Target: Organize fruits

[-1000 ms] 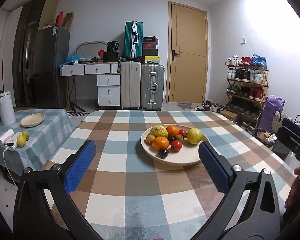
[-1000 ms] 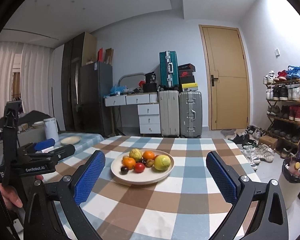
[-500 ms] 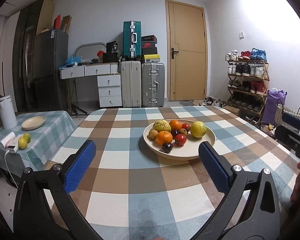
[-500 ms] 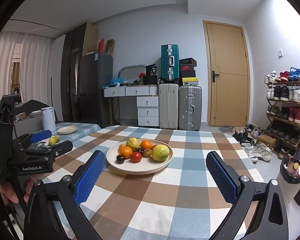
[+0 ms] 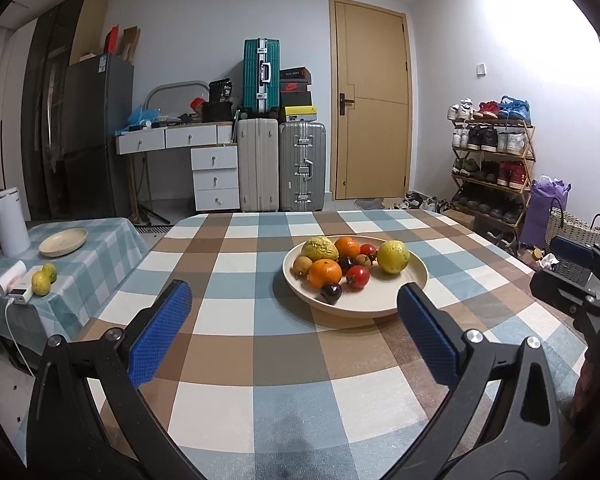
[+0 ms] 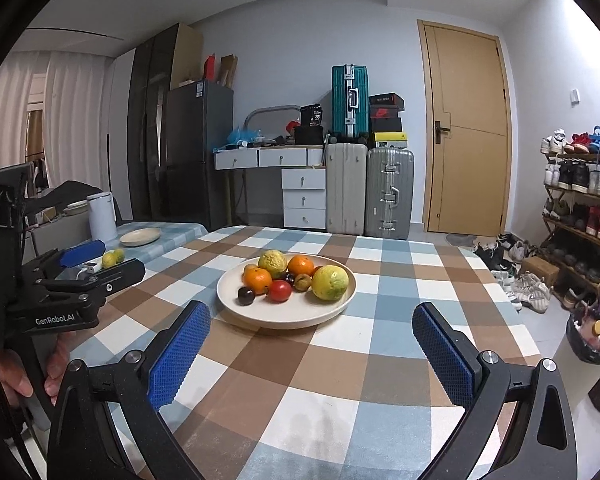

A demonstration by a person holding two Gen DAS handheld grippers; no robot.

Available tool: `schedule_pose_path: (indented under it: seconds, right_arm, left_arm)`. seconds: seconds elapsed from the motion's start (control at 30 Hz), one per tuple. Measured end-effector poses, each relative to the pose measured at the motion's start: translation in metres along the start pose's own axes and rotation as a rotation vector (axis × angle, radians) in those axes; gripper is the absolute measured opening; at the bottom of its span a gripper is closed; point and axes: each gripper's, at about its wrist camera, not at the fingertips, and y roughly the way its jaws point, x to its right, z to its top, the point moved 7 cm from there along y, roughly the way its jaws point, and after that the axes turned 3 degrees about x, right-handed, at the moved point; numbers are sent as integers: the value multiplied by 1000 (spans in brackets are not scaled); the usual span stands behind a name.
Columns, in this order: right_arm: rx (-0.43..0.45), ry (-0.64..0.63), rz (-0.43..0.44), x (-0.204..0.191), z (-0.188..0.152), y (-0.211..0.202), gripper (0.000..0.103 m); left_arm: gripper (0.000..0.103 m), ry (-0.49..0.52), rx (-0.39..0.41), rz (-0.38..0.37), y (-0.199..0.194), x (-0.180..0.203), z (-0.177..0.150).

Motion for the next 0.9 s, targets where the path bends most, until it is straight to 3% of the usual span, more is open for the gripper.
schedule_pose_path:
  seconds: [0.9]
  right_arm:
    - [4, -3, -1, -1, -1, -1, 103]
  left_arm:
    - [103, 0, 1, 0, -1, 0, 0]
